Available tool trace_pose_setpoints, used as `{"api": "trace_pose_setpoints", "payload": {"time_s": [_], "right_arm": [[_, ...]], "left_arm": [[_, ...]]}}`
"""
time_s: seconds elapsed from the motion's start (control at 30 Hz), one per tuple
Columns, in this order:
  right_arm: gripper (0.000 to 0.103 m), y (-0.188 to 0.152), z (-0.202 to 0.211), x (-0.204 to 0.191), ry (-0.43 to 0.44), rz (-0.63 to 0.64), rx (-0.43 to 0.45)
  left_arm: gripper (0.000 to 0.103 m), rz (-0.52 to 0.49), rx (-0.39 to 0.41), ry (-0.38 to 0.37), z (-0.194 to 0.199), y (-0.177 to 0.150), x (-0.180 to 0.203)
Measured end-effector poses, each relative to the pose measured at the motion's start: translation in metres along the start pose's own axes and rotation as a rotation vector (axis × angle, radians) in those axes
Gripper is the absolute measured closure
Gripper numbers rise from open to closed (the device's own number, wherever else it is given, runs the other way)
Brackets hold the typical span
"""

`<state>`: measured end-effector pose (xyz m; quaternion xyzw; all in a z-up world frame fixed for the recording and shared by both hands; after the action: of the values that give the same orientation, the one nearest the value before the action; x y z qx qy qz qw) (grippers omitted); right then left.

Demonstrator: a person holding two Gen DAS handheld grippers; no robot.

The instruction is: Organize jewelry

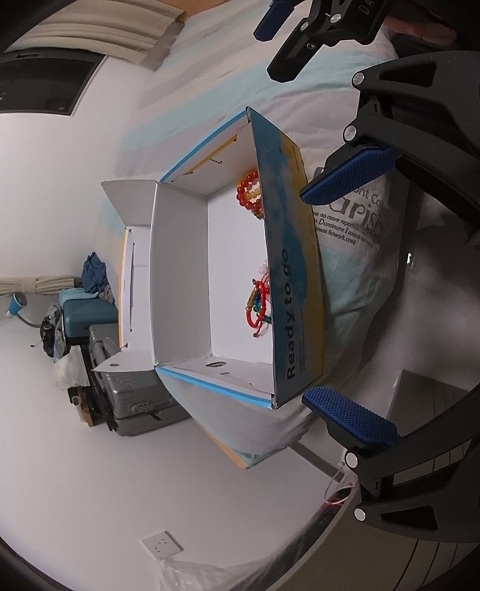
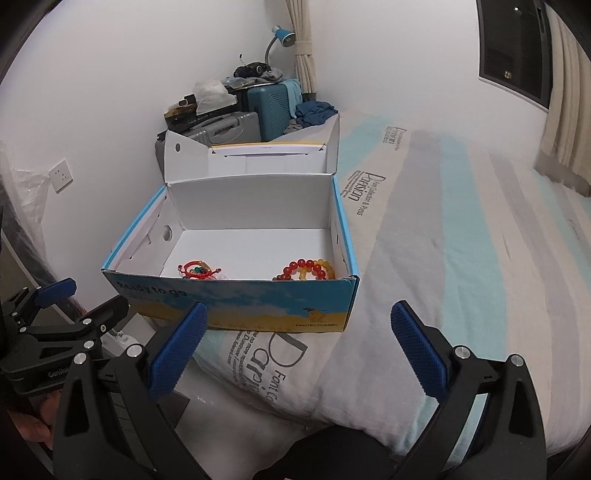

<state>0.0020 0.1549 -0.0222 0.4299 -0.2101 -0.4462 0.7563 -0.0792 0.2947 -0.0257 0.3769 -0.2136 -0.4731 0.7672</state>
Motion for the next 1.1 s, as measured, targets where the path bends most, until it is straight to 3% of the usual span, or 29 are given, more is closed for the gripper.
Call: {"api": "trace_pose_setpoints", "payload": {"time_s": [1.1], "right_arm": [[0.008, 0.0007, 0.0073, -0.0018, 0.004, -0.001, 0.0]], "left_arm": [[0.006, 0.051, -0.025, 0.022, 0.0027, -0.0005, 0.0002]]}}
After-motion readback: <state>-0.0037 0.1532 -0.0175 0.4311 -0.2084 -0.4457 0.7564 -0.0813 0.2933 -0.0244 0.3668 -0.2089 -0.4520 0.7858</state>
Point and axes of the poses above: each gripper's, at about its wrist camera, not at the fingertips, and z roughly against the way its jaws point, x to its right, y to its top, the point moved 8 cm from there along -z, roughly the way its jaws point, and after that the axes turned 8 degrees about x, right-handed, at the moved point
